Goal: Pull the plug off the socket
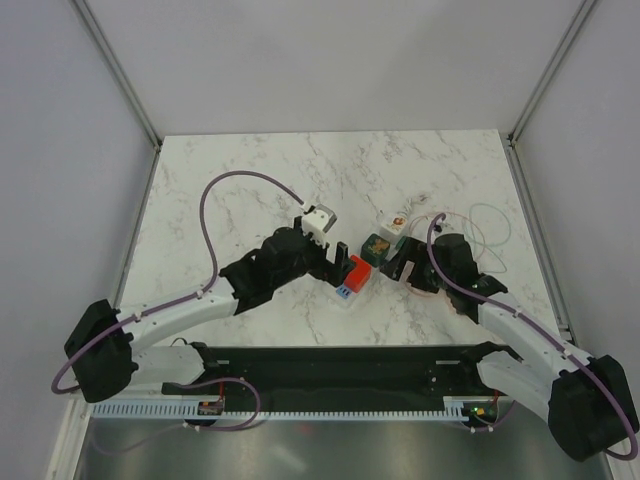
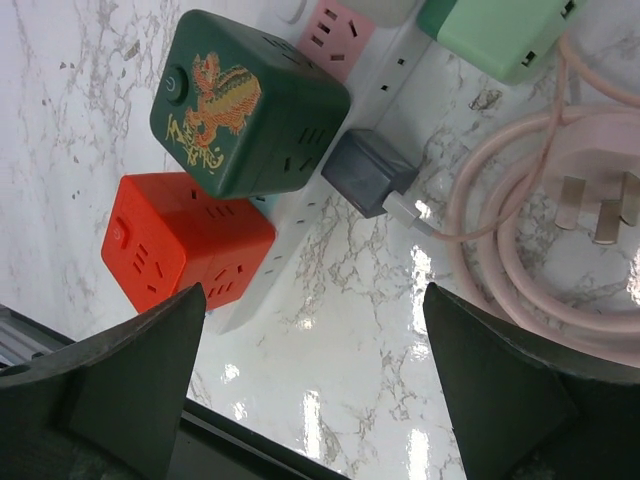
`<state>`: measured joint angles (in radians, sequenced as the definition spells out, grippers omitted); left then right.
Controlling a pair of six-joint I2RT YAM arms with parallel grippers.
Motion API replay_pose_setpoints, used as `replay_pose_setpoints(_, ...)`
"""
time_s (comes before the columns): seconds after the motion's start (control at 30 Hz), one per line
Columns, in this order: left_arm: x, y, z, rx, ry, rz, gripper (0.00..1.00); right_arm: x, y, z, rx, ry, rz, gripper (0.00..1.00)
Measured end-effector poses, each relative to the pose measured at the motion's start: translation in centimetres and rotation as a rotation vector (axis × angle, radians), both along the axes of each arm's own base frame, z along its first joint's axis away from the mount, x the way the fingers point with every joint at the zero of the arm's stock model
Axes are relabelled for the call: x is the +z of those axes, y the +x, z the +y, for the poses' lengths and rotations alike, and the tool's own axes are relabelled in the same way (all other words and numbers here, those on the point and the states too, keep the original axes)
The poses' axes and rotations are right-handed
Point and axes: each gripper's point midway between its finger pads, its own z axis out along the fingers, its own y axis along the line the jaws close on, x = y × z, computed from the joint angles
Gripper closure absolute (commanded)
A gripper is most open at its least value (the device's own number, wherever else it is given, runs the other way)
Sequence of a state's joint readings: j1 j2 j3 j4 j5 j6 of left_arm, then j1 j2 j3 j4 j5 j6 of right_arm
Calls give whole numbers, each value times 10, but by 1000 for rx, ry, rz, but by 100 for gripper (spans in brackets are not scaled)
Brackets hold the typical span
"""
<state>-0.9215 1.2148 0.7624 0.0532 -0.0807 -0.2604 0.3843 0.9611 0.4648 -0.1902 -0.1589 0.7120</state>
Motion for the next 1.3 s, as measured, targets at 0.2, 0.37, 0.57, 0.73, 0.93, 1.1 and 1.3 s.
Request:
replay_pose_setpoints(0.2, 14, 7, -24, -77, -19, -34, 12, 5, 7, 5, -7, 35, -22, 2)
replay_pose_setpoints(0.37, -13, 2, -40, -166, 60, -8, 18, 4, 8, 6, -30, 65, -36, 2)
replay_pose_setpoints(0.57, -58, -8, -41, -200, 228, 14, 11, -2, 9, 6, -46, 79, -29, 8)
replay_pose_setpoints(0.73, -74, -6, -39, -192, 289, 18, 12, -6, 13, 9, -56, 102, -41, 28)
replay_pose_setpoints(0.93, -92, 0, -39, -177, 341, 34, 23, -20, 15, 12, -62, 123, -28, 67)
replay_pose_setpoints(1.1, -98, 1, -42, -181, 356, 45, 29, -22, 20, 16, -54, 139, -44, 69)
replay_pose_setpoints(1.3, -98, 2, -43, -180, 357, 45, 42, -21, 28, 23, -41, 159, -69, 65)
